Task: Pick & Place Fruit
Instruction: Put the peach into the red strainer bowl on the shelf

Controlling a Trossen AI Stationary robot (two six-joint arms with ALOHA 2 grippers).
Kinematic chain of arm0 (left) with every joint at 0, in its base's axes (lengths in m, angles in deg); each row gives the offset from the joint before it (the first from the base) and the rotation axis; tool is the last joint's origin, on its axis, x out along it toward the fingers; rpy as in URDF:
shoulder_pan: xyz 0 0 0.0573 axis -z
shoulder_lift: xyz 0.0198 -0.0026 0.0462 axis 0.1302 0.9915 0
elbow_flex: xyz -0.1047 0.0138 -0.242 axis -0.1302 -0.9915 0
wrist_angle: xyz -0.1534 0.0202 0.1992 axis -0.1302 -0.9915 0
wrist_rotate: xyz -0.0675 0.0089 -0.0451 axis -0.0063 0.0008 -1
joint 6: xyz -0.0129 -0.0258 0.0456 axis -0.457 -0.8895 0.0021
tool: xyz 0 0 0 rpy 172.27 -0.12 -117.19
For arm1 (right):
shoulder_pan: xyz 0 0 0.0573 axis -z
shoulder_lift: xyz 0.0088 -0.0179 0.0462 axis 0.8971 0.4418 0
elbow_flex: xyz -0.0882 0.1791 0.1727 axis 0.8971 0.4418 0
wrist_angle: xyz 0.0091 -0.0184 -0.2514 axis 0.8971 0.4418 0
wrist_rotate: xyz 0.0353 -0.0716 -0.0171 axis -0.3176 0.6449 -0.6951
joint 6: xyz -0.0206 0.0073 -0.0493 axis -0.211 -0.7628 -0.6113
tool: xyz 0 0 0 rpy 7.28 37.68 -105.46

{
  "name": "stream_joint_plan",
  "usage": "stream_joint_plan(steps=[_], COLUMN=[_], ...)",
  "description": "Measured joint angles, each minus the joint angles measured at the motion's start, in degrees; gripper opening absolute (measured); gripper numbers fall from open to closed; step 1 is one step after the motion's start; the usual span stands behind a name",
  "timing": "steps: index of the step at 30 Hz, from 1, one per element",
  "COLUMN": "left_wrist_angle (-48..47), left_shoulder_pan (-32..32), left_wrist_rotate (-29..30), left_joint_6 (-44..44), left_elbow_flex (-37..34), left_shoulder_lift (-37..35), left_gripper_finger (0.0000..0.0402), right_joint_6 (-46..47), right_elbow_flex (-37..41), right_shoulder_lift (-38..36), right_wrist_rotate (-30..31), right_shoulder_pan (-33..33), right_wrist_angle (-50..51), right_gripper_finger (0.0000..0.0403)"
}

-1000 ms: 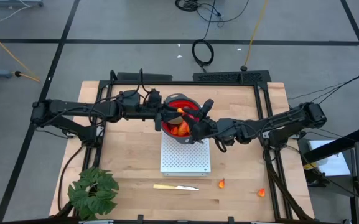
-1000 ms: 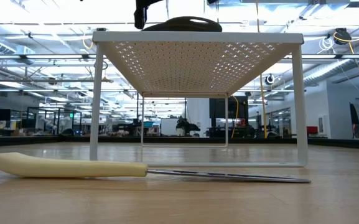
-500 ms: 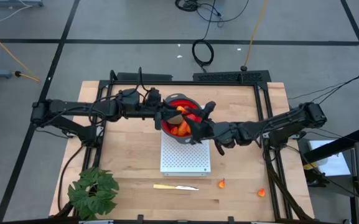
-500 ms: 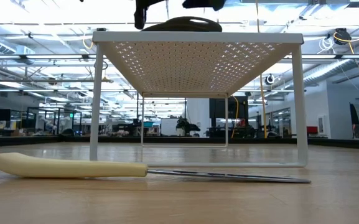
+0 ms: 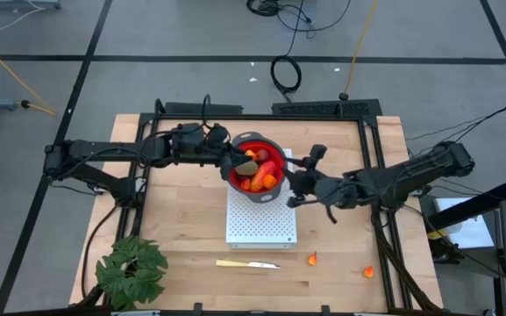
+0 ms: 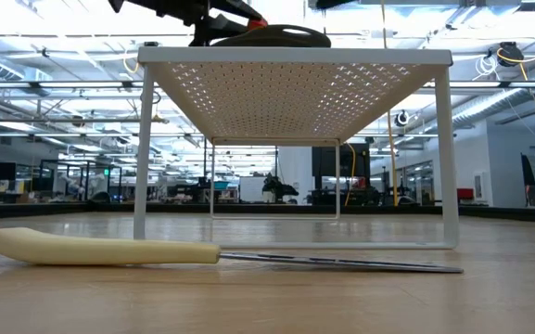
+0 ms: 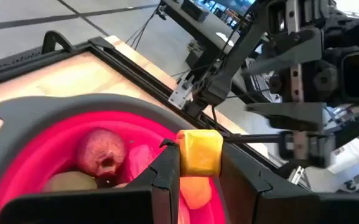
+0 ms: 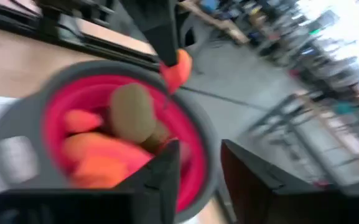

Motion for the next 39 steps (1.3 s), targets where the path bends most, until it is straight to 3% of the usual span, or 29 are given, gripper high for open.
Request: stream_joint_plan(steps=[4, 9, 18, 28, 36, 39], left_wrist_angle=[-0.05, -0.43, -0.75, -2.09, -5.59, -11.13], left_shoulder_pan=[0.01, 0.01, 0.01, 0.18, 0.05, 0.03], left_wrist_rotate=[0.06, 0.64, 3.94, 10.44, 11.07, 11.08], left_joint_6=[2.27, 7.12, 18.9, 40.81, 36.62, 33.41], left_elbow_flex=[0.0, 0.0, 0.0, 0.0, 2.58, 6.15], left_shoulder_lift=[0.0, 0.0, 0.0, 0.0, 0.87, 2.48], left_gripper_finger=[0.0082, 0.008, 0.0077, 0.0083, 0.0085, 0.0085], right_joint_6=[9.89, 15.5, 20.27, 21.62, 21.59, 21.59], right_elbow_flex=[-0.01, 0.0, 0.0, 0.02, 0.04, 0.05], right_shoulder_lift=[-4.45, -9.03, -14.67, -16.26, -16.24, -16.24], right_wrist_rotate=[-7.92, -17.67, -28.49, -30.07, -31.43, -31.43], right_shoulder_pan=[-0.03, 0.09, 0.08, 0.07, 0.07, 0.07], right_wrist_angle=[5.85, 9.31, 12.08, 14.13, 14.12, 14.09], right_gripper_finger=[0.0074, 0.0009, 0.0002, 0.0002, 0.0001, 0.0001])
